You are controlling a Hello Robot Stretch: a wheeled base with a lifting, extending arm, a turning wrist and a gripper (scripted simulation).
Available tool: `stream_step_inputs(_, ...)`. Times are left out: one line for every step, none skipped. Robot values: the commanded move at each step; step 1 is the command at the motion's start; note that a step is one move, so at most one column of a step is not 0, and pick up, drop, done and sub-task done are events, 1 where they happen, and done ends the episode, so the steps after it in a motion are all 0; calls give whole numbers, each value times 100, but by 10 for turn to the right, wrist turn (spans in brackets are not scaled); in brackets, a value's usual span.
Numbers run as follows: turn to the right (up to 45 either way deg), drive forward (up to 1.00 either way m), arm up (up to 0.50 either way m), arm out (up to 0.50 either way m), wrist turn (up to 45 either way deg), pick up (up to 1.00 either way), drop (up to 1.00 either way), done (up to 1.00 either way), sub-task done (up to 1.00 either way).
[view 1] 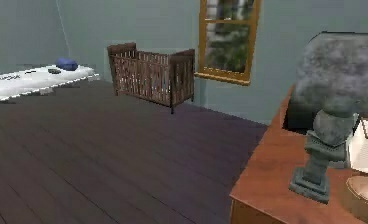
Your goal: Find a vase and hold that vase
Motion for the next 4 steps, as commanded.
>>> stream_step_inputs(450,0,0,0,0,0,0,0,0)
stream_step_inputs(180,0,0,0,0,0,0,0,0)
stream_step_inputs(0,50,0,0,0,0,0,0,0)
stream_step_inputs(-450,0,0,0,0,0,0,0,0)
